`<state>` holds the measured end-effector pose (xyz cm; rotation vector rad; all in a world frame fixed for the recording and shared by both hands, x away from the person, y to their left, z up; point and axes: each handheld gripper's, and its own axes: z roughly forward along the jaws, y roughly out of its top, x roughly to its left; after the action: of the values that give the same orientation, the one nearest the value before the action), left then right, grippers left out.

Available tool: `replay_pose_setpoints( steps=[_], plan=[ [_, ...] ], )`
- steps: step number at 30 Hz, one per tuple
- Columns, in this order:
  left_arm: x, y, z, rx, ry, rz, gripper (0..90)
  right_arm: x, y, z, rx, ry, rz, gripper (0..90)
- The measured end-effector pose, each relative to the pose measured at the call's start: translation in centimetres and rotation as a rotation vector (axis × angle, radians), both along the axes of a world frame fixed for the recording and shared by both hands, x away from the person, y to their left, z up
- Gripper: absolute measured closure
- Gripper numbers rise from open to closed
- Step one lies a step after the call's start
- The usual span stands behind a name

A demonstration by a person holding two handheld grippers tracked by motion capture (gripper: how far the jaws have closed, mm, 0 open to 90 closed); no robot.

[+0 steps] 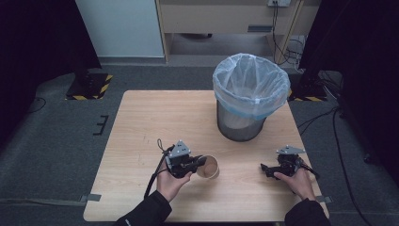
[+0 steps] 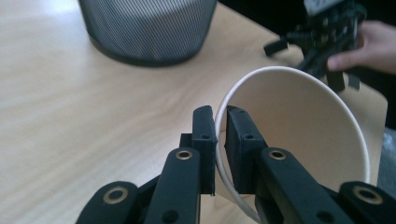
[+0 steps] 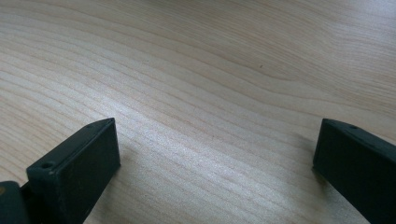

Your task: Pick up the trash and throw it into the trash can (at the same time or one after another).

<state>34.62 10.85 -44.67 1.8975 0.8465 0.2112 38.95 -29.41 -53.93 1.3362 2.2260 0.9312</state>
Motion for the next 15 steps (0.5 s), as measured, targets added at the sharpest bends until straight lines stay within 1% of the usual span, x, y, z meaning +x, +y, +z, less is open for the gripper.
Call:
replay_pose_setpoints(
  steps=[7,10,13,15],
  plan=[
    [0.2,1.8,2.6,-0.069,-0.080,0.059,82.2,0.0,0.0,0.0,0.000,0.000,0.000,0.8],
    [0.2,2.4,3.6,-0.093,-0.107,0.078,82.2,0.0,0.0,0.0,0.000,0.000,0.000,0.8],
    [0.3,3.2,4.9,-0.116,-0.148,0.096,82.2,0.0,0.0,0.0,0.000,-0.001,0.000,0.8],
    [0.4,3.6,5.5,-0.128,-0.162,0.106,82.2,0.0,0.0,0.0,-0.001,0.000,-0.001,0.7]
  ],
)
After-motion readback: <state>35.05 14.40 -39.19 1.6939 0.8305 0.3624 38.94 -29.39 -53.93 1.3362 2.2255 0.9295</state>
